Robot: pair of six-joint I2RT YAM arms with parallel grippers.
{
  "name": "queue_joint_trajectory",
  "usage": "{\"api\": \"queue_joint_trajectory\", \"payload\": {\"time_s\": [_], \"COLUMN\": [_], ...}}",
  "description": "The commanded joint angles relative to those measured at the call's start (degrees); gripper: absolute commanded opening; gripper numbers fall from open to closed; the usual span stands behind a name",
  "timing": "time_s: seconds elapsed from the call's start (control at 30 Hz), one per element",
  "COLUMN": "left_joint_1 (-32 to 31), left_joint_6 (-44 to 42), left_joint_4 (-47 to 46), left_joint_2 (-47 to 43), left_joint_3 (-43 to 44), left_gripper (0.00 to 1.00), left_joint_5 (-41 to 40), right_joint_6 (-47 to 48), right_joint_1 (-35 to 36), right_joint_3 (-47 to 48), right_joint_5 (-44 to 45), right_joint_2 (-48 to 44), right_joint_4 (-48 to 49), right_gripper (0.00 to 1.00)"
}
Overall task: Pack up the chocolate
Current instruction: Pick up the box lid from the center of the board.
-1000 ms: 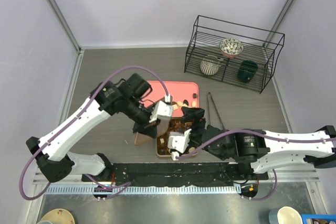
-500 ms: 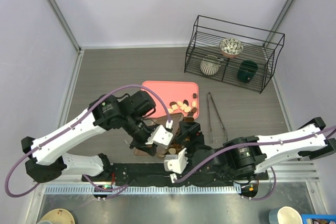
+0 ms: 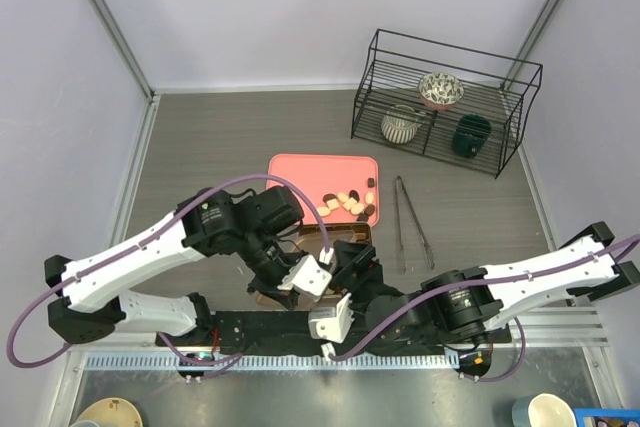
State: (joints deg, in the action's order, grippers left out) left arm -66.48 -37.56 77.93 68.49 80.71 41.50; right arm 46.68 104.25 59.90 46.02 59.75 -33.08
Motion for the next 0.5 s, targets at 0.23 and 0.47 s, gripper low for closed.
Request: {"api": "queue_joint_trajectory", "payload": {"time_s": [0.23,0.47], "left_joint_1": [-3.4,-5.6], "left_joint_6": [0.4,0.9], "left_joint_4": [17.8,17.8], "left_joint_2": [0.8,1.0], "left_joint_3": [3.9,5.2], "left_gripper": [0.0,0.0], "left_joint_5": [-0.5,-1.9], "right_joint_6": [0.2,-1.1], "right_joint_1": [0.2,0.0], "right_joint_3": [-3.6,-3.1], "right_joint_5": [-5.3,-6.9], "right_joint_2": [2.8,4.8], "right_joint_4": [8.8,9.9], "right_gripper": [0.63,0.44]}}
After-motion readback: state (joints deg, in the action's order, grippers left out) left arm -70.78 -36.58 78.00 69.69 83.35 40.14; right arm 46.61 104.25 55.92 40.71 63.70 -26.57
